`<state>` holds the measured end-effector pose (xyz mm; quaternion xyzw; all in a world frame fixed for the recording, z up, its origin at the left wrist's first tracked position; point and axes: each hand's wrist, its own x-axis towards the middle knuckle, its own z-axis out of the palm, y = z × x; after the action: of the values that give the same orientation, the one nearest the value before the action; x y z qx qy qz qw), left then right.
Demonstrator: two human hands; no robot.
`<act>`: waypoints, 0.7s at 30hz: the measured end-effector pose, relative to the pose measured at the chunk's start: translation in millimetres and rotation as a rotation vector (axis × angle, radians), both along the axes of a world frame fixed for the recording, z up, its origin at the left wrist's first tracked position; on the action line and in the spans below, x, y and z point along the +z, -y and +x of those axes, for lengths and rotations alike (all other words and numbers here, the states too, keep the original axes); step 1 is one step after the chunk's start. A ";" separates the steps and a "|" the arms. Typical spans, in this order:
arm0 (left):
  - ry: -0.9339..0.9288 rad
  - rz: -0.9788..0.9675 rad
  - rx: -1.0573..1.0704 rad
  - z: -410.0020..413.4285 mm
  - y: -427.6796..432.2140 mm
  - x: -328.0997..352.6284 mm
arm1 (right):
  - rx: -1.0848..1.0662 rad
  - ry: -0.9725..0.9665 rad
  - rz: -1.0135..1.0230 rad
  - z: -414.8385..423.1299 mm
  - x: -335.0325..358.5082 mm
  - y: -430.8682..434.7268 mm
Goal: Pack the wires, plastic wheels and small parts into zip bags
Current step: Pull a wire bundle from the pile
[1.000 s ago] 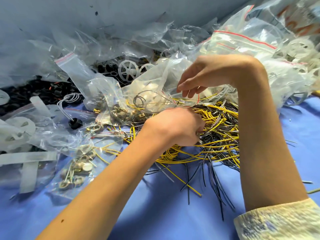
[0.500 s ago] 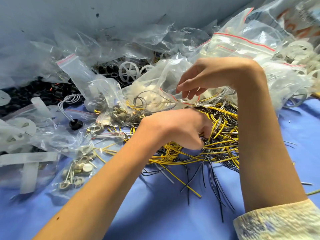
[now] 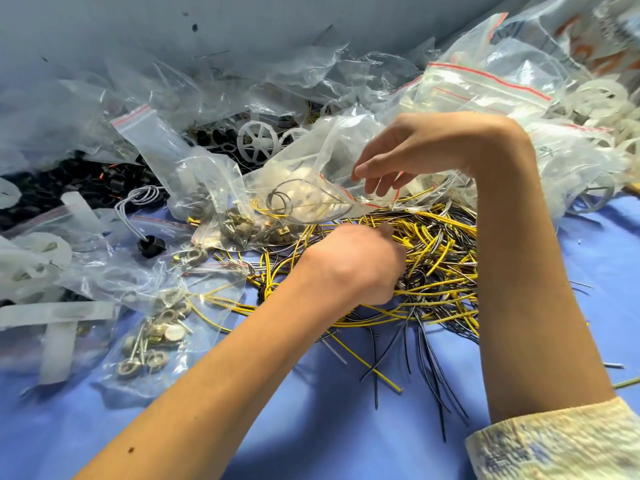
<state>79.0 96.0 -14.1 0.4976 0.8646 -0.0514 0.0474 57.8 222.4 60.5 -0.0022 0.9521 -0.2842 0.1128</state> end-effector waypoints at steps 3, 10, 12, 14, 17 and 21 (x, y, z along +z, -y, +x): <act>-0.017 0.016 0.008 0.4 -0.7 -0.4 | 0.001 -0.001 -0.011 -0.6 -0.9 -0.9; 0.006 0.048 -0.002 3.7 -1.8 -6.1 | 0.004 0.002 -0.019 -1.4 -1.5 -1.6; 0.009 0.063 -0.018 1.9 -0.1 -6.4 | 0.011 0.007 -0.017 -2.1 -2.5 -1.9; 0.032 0.096 -0.024 -2.1 3.2 -2.8 | 0.011 0.012 -0.022 -2.8 -4.1 -1.6; 0.087 0.136 -0.034 -8.7 7.0 7.3 | 0.006 0.008 -0.020 -3.8 -3.1 -0.8; 0.085 0.137 -0.028 -14.6 11.3 20.9 | 0.012 0.005 -0.014 -2.7 -2.6 -0.5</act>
<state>64.4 84.7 6.8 0.5136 0.8561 0.0281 0.0491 55.1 222.9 57.9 -0.0081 0.9497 -0.2904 0.1169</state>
